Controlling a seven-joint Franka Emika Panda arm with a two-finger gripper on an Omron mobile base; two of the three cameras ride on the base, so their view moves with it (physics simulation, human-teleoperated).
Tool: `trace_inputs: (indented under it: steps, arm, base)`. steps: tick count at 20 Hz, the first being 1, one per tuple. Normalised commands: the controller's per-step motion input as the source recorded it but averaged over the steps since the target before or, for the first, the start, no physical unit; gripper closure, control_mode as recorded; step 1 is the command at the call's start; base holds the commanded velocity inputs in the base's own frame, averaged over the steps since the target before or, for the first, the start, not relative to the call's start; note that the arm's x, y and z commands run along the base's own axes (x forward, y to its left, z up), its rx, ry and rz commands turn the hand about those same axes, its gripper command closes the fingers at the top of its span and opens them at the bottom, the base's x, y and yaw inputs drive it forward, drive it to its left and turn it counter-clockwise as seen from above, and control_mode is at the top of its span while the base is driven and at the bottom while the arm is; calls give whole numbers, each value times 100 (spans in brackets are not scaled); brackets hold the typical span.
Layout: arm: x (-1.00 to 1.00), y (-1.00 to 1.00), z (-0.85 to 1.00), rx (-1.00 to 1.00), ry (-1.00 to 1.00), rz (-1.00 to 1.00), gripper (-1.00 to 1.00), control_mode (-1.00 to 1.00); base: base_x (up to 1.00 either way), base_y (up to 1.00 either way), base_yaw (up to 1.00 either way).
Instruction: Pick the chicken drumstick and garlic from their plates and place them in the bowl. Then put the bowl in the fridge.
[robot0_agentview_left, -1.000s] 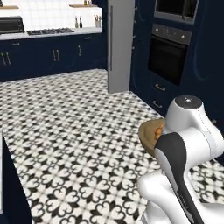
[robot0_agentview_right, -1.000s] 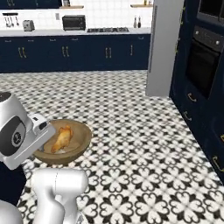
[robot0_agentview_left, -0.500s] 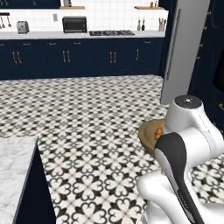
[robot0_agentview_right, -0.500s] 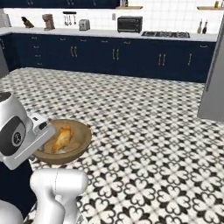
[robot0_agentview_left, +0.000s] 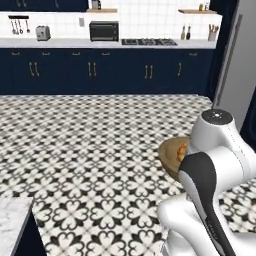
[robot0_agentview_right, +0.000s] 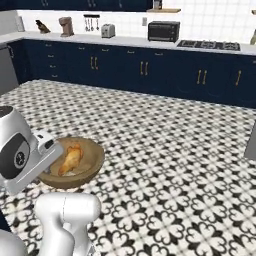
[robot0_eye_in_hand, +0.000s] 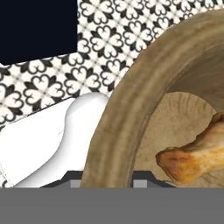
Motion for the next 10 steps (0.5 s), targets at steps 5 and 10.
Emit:
trace_inputs:
  steps: [5,10]
  arm:
    - [0,0,0,0,0,0,100,100]
    - [0,0,0,0,0,0,100,100]
  base:
    - [100,-29,-15]
    - [100,-16,-21]
